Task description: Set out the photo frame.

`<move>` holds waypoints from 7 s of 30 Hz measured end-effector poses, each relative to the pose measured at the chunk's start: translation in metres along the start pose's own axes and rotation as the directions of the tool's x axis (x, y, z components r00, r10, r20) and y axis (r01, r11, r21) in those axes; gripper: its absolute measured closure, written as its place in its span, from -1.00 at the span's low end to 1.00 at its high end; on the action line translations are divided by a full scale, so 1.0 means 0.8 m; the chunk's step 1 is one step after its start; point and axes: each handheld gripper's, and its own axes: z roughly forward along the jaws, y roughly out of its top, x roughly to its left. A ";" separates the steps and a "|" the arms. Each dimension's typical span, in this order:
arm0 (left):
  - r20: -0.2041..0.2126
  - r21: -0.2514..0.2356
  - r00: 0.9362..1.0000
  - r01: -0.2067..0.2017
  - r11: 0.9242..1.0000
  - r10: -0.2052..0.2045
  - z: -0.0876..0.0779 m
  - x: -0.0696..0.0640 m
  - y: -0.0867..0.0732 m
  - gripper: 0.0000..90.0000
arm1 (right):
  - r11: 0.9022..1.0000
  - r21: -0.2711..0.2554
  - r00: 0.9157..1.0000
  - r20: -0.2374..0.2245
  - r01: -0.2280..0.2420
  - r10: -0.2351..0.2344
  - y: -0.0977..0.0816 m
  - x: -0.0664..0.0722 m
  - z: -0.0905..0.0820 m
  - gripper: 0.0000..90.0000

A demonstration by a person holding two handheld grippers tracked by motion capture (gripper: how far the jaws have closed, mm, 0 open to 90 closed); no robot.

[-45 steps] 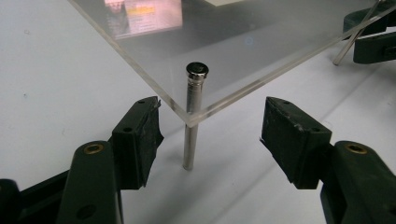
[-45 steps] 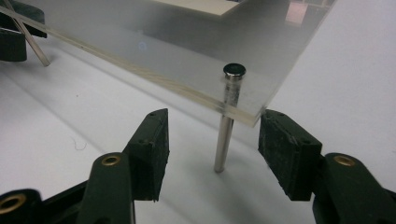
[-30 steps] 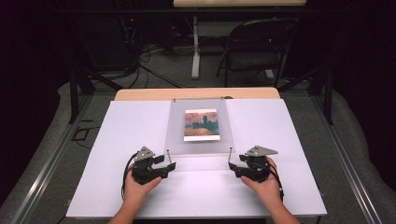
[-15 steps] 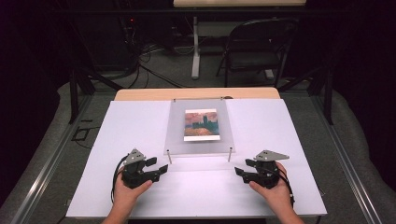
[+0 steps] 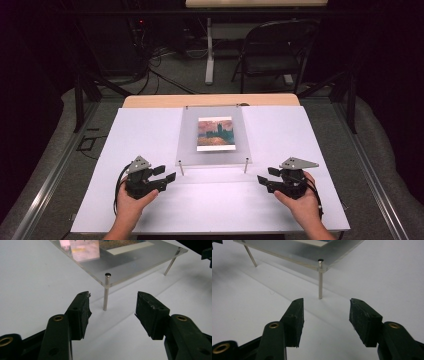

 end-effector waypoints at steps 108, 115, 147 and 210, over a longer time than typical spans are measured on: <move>-0.118 0.094 0.967 0.237 0.967 -0.226 0.180 0.111 0.124 -0.25 | 0.977 0.082 0.980 0.007 -0.196 0.197 0.139 -0.087 0.200 -0.23; -0.073 0.114 0.967 0.253 0.961 -0.245 0.186 0.106 0.126 -0.25 | 0.973 0.083 0.976 0.009 -0.216 0.216 0.137 -0.089 0.203 -0.24; -0.020 0.115 0.947 0.320 0.941 -0.320 0.195 0.108 0.119 -0.50 | 0.949 0.092 0.952 -0.026 -0.300 0.304 0.132 -0.096 0.209 -0.35; 0.001 -0.109 0.988 0.151 0.982 -0.152 0.099 0.065 0.131 0.08 | 0.988 -0.127 0.996 -0.007 -0.091 0.091 0.141 -0.047 0.124 -0.06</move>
